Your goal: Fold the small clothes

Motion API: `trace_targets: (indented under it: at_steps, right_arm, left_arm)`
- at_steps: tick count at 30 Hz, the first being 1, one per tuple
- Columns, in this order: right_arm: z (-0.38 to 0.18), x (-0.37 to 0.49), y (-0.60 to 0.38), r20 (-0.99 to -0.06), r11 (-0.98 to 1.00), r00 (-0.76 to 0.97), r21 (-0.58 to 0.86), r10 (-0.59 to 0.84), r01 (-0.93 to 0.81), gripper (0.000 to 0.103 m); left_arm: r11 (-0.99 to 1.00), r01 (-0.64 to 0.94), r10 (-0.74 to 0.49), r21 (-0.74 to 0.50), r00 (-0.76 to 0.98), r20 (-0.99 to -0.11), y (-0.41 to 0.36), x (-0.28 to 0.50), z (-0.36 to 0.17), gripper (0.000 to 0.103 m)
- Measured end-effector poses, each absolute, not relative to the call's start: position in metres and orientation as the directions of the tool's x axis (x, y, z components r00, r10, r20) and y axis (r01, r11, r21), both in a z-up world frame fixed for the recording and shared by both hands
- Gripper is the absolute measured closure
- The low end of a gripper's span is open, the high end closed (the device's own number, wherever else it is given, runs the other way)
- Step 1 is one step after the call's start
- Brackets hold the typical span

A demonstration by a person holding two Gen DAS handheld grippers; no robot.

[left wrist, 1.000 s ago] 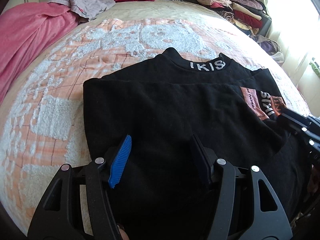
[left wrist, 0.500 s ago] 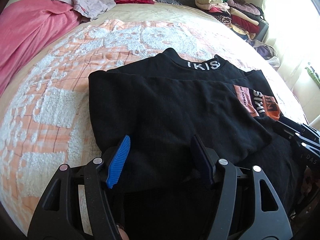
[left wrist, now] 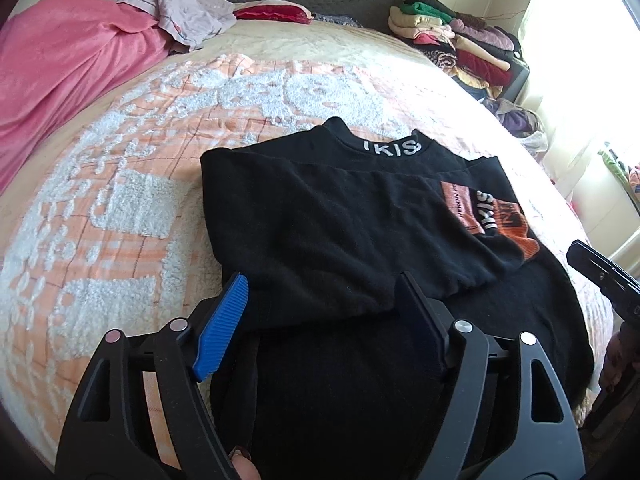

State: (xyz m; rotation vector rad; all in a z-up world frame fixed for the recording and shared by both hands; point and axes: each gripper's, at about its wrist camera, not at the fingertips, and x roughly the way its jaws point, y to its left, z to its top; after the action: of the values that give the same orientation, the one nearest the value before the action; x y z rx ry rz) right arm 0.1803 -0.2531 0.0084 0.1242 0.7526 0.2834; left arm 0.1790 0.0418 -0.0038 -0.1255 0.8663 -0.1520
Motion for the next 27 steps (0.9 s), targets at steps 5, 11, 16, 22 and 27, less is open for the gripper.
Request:
trace_targets:
  at_steps: [5, 11, 16, 22, 27]
  right_arm:
    - [0.018, 0.168, -0.258, -0.637, 0.954, 0.711, 0.219, 0.298, -0.204, 0.021]
    - [0.027, 0.155, -0.265, -0.628, 0.958, 0.724, 0.211, 0.286, -0.196, 0.019]
    - [0.030, 0.144, -0.269, -0.619, 0.957, 0.730, 0.213, 0.288, -0.196, 0.019]
    - [0.031, 0.128, -0.276, -0.613, 0.958, 0.737, 0.213, 0.284, -0.192, 0.019]
    - [0.030, 0.112, -0.281, -0.622, 0.961, 0.732, 0.193, 0.277, -0.199, 0.019]
  left_arm:
    - [0.982, 0.066, -0.175, -0.177, 0.668, -0.723, 0.050, 0.165, 0.011, 0.016]
    - [0.982, 0.043, -0.163, -0.185, 0.695, -0.700, 0.062, 0.151, 0.025, 0.010]
    - [0.978, 0.025, -0.166, -0.209, 0.701, -0.694, 0.074, 0.137, 0.029, 0.010]
    - [0.981, -0.008, -0.133, -0.194, 0.698, -0.704, 0.089, 0.121, 0.025, 0.010]
    - [0.984, -0.011, -0.122, -0.176, 0.684, -0.719, 0.096, 0.105, 0.017, 0.010]
